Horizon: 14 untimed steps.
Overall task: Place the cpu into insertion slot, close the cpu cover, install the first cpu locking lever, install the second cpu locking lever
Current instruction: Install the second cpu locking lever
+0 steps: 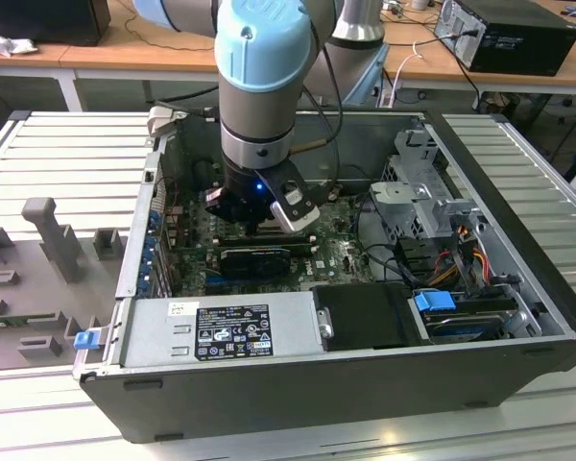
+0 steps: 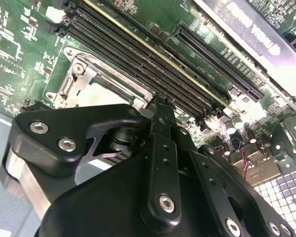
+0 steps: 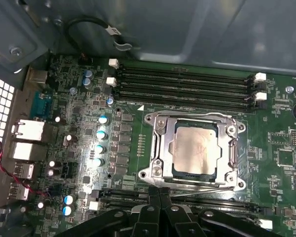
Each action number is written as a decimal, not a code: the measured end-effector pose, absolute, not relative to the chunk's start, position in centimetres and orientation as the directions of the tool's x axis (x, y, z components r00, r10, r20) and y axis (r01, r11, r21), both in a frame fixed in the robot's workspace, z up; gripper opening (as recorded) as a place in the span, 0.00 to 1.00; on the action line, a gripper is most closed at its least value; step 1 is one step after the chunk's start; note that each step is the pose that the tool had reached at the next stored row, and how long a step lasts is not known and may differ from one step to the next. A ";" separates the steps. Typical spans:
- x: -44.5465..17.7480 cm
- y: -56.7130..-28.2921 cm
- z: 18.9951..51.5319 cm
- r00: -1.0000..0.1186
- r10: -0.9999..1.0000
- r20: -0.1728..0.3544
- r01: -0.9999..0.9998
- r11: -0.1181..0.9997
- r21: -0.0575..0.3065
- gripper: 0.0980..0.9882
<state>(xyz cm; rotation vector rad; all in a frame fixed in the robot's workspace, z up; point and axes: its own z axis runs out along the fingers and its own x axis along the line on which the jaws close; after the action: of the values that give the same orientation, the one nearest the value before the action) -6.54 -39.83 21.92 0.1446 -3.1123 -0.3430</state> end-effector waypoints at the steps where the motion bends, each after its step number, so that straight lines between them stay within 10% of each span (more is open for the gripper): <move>1: -6.7 -39.8 21.8 -0.996 -0.092 -0.004 -0.091 0.971 0.220 0.01; 14: -7.2 -39.8 20.1 -0.996 -0.092 -0.007 -0.091 0.962 0.256 0.01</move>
<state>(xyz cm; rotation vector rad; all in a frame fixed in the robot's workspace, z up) -7.18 -39.81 20.15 0.1447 -3.1069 -0.4045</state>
